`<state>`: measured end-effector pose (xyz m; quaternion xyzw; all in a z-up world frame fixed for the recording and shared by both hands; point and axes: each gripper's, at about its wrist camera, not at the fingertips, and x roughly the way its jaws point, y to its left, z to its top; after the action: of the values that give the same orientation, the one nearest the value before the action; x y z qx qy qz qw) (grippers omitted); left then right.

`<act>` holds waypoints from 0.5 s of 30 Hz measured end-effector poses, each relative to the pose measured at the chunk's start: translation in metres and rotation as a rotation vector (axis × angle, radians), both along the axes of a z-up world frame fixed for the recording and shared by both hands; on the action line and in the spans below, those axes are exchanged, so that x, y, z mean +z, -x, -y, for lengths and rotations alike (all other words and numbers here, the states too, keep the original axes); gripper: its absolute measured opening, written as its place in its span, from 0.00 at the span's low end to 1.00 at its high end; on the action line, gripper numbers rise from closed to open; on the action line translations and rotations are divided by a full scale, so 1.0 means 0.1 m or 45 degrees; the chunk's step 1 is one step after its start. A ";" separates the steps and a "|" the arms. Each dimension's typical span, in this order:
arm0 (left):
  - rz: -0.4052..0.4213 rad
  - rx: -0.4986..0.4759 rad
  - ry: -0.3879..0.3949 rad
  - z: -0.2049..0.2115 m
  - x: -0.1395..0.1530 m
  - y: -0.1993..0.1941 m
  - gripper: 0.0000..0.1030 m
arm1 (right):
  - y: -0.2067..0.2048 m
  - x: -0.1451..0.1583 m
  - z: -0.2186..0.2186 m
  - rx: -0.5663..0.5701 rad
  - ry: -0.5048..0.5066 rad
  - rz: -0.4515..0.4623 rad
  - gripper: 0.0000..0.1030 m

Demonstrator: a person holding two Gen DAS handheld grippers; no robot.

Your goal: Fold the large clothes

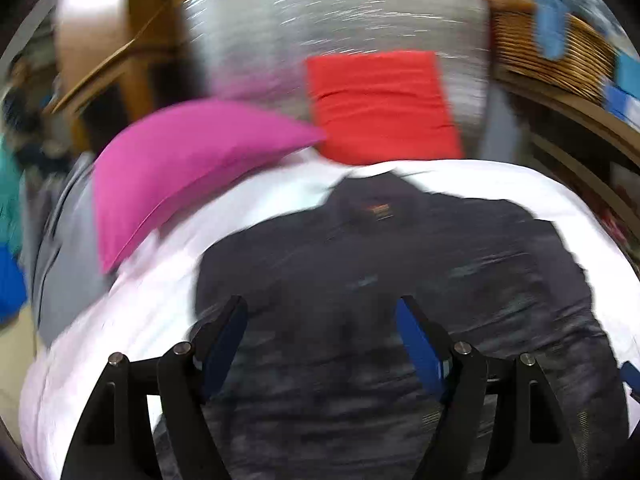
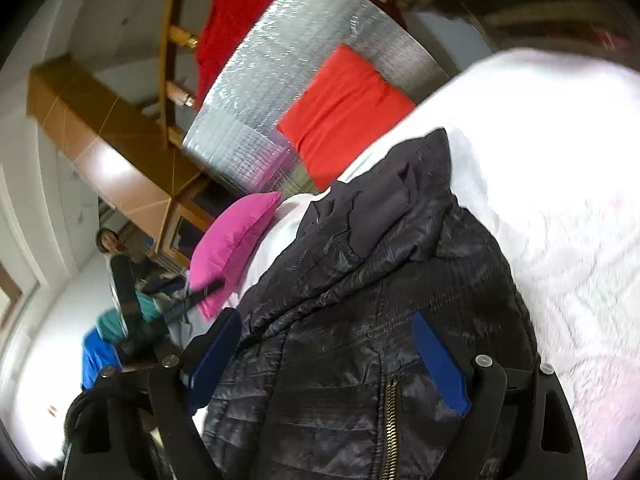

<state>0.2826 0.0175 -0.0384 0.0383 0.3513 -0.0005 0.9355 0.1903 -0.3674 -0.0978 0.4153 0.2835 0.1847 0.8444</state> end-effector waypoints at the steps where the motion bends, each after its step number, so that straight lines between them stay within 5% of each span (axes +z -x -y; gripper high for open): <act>1: -0.008 0.028 0.010 -0.13 -0.04 0.00 0.75 | -0.05 0.00 0.01 0.018 -0.060 -0.017 0.88; 6: -0.073 0.167 0.104 -0.68 -0.28 -0.10 0.75 | -0.52 0.19 -0.04 0.054 -0.145 -0.045 0.88; 10: -0.112 0.245 0.225 -0.98 -0.39 -0.12 0.75 | -1.13 0.10 -0.12 0.038 -0.117 -0.230 0.88; 15: -0.105 0.334 0.318 -1.41 -0.47 -0.06 0.75 | -1.36 -0.13 -0.11 -0.031 -0.109 -0.373 0.87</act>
<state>0.2890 0.1588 -0.0850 -0.1243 0.3885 0.0763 0.9098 0.3259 -0.3563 -0.1104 0.4768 0.3904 0.1238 0.7778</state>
